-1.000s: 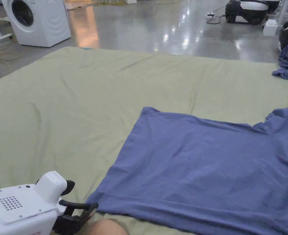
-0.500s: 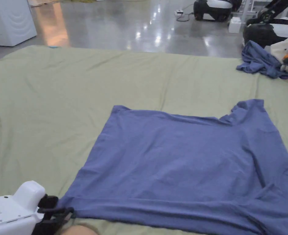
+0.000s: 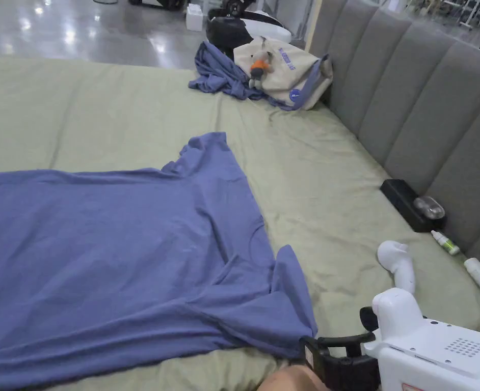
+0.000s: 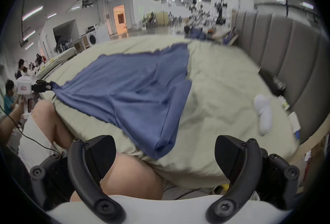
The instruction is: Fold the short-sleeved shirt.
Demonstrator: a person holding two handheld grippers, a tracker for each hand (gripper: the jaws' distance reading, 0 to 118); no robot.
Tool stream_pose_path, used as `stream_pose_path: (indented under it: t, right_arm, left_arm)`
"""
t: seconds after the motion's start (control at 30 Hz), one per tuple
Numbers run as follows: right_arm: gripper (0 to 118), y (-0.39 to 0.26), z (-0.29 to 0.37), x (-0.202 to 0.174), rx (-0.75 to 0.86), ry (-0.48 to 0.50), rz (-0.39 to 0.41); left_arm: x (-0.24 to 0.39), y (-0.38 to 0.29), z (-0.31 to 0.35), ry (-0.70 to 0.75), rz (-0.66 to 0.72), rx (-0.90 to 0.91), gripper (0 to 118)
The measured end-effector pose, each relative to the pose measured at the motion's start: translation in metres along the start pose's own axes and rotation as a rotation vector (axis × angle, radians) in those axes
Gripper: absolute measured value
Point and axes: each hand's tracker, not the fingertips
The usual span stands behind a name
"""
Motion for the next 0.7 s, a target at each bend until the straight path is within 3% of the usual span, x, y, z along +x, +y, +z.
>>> stream_pose_path:
  t: [0.13, 0.3, 0.43, 0.5, 0.6, 0.7]
  right_arm:
    - [111, 0.002, -0.031, 0.01, -0.086, 0.062, -0.073]
    - [104, 0.008, -0.044, 0.01, -0.113, 0.112, -0.099]
    - [58, 0.013, -0.055, 0.006, -0.148, 0.12, -0.124]
    - [52, 0.014, -0.06, 0.007, -0.169, 0.143, -0.156]
    - [14, 0.02, -0.06, 0.011, -0.194, 0.154, -0.173]
    - [11, 0.024, -0.047, 0.012, -0.143, 0.223, -0.224]
  left_arm:
    - [-0.004, 0.007, 0.0, -0.003, 0.027, 0.015, 8]
    - [-0.009, 0.008, -0.003, -0.004, 0.044, 0.017, 8]
    - [-0.008, 0.01, -0.006, -0.002, 0.044, 0.016, 8]
    - [-0.006, 0.011, -0.005, -0.002, 0.036, 0.016, 8]
    - [-0.009, 0.012, -0.003, -0.006, 0.034, 0.016, 8]
    - [-0.013, 0.011, 0.0, -0.009, 0.054, 0.02, 8]
